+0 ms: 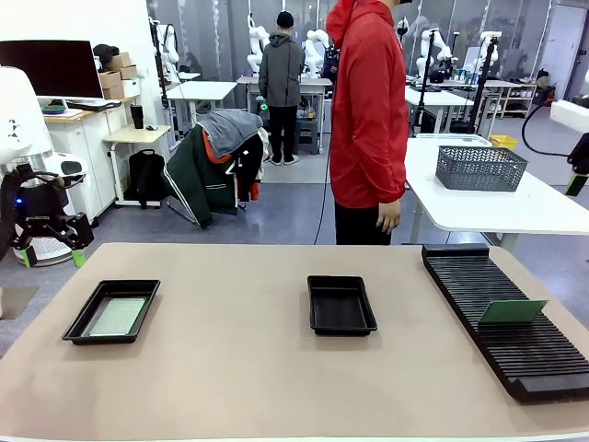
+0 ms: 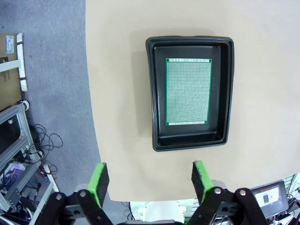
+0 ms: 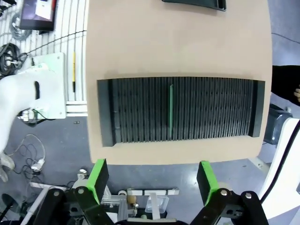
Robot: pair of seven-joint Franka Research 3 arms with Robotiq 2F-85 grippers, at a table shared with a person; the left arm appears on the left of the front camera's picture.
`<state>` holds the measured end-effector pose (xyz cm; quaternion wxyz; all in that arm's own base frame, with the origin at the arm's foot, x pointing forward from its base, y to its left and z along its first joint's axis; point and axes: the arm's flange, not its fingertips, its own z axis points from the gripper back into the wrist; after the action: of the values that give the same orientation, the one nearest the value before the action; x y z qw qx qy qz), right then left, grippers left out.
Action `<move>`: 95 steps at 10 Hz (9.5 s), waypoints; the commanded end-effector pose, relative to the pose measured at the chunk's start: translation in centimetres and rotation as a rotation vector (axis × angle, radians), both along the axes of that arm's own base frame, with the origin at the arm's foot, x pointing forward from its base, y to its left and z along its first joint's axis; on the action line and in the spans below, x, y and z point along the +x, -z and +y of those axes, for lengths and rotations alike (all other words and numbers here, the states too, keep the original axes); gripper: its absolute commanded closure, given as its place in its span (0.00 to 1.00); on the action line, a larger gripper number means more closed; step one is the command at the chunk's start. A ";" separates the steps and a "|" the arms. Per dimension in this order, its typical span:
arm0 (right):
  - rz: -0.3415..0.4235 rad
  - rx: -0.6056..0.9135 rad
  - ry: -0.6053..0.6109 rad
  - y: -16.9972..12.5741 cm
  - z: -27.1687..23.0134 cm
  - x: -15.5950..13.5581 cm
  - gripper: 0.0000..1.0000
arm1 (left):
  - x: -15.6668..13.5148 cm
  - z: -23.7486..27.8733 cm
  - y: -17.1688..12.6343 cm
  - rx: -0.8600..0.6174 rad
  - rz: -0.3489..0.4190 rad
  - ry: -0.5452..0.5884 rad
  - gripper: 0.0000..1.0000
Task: Inspect and transfer BCBs to ESD trays.
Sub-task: Pick up the Blank PCB from the PCB Rack and place it in the right ESD tray.
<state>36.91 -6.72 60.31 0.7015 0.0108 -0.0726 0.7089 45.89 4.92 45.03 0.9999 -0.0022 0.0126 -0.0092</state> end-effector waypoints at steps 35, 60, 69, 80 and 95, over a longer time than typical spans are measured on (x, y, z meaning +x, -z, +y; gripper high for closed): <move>-0.132 -0.037 -0.036 26.5 -0.2 3.2 0.27 | -0.1 -0.1 0.0 -0.003 -0.003 -0.001 0.06; -0.099 -0.060 -0.023 25.0 0.0 3.7 1.00 | -0.1 -0.1 0.0 -0.003 -0.003 -0.001 0.06; -0.091 -0.036 -0.032 7.7 -0.9 1.6 1.00 | -0.1 -0.1 0.0 -0.003 -0.003 -0.001 0.06; 0.007 -0.020 -0.056 -4.3 -1.7 1.3 1.00 | -0.1 -0.1 0.0 -0.003 -0.003 -0.001 0.06; 0.039 0.072 0.134 -4.2 -1.4 3.1 0.98 | -0.1 -0.1 0.0 -0.003 -0.003 -0.001 0.06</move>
<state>38.53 -8.39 64.43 0.7031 0.0184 -0.0687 0.7075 45.89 4.91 45.02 0.9999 -0.0022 0.0127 -0.0093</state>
